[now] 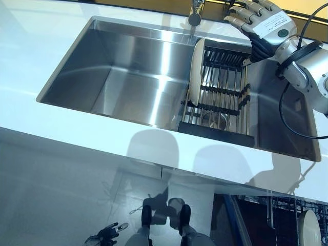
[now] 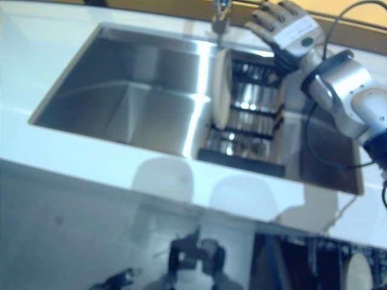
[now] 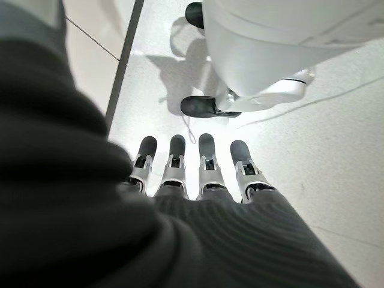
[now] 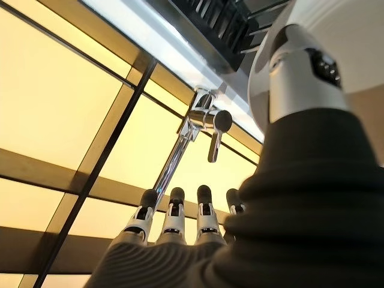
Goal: Take plates into dishwasher
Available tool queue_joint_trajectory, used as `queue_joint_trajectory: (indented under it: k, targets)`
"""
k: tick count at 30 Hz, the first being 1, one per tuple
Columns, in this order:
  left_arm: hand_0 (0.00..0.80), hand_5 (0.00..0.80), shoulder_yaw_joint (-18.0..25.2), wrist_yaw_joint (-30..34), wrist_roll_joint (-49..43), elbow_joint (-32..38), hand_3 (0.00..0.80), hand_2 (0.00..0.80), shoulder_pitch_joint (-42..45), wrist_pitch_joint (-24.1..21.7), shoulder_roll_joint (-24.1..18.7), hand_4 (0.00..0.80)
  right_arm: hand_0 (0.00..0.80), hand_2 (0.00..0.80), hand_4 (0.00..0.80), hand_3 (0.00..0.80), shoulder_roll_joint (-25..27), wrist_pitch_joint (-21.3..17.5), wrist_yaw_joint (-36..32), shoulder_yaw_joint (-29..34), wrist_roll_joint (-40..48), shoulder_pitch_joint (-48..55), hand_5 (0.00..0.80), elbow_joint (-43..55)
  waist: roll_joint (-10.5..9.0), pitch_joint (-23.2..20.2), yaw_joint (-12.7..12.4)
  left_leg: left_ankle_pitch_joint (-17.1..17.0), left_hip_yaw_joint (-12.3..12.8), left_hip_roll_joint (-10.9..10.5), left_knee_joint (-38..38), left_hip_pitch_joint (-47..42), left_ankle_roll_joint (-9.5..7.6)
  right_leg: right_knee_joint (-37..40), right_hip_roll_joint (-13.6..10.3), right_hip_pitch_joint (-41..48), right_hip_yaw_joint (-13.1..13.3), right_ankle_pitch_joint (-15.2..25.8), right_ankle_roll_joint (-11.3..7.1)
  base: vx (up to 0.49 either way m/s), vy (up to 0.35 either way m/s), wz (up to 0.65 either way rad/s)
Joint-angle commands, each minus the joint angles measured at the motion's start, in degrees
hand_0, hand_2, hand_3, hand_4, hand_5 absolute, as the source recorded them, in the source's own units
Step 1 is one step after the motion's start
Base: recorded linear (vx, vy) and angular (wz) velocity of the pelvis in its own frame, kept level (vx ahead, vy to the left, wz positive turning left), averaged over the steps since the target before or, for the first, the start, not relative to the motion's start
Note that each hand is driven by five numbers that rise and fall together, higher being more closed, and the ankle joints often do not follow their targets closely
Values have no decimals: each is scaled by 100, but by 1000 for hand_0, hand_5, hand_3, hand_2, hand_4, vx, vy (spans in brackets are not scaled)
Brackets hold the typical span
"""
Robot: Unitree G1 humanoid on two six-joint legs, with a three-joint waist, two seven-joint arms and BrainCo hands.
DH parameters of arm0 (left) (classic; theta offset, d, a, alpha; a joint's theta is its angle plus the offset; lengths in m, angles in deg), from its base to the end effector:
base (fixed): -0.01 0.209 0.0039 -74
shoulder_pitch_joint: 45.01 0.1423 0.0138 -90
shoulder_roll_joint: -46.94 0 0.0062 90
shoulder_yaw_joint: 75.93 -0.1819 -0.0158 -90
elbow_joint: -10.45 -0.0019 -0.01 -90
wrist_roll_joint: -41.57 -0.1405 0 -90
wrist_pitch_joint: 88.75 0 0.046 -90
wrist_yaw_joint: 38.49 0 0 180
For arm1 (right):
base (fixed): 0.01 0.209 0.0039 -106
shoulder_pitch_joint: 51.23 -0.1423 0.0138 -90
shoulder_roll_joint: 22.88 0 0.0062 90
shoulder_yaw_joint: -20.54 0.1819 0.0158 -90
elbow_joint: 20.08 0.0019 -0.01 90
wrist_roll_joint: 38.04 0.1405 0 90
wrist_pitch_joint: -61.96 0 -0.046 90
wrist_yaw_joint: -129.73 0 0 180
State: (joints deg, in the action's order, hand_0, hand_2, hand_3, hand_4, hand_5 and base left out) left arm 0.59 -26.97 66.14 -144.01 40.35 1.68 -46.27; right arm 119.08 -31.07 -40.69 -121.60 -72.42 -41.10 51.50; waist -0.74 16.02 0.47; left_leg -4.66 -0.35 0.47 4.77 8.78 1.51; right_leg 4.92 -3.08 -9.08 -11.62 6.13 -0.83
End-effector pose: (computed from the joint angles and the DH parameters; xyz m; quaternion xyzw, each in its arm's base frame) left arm 0.1184 0.2434 -0.0962 -0.0254 0.4982 0.0099 0.8666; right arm 0.3001 -0.2215 0.3413 -0.8185 -0.3198 -0.0952 0.4676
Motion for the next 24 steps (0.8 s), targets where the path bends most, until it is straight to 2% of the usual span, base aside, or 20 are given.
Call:
queue_joint_trajectory:
  k: [1,14,24]
  targets:
    - [0,0,-212,46,283,-7,0,0,-71,-16,-231,0,0,0,0,0,39,265,84,-264,-228,-720,0,17,-123,-97,-51,-22,113,-36,23,233,-71,8,36,90,150,-276,-345,0,0,0]
    - [0,0,-61,67,627,21,0,0,-18,-370,-192,0,0,0,0,0,-75,184,-47,-298,-377,-733,0,133,-147,-53,-130,-43,69,-57,23,287,-64,8,27,50,84,-271,-348,1,3,4]
    - [0,0,28,-96,560,-51,0,0,-7,-185,-285,0,0,0,0,0,-143,229,-86,-403,-420,-883,0,279,-79,8,-162,-73,8,-90,23,344,-65,8,12,3,59,-273,-340,5,17,6]
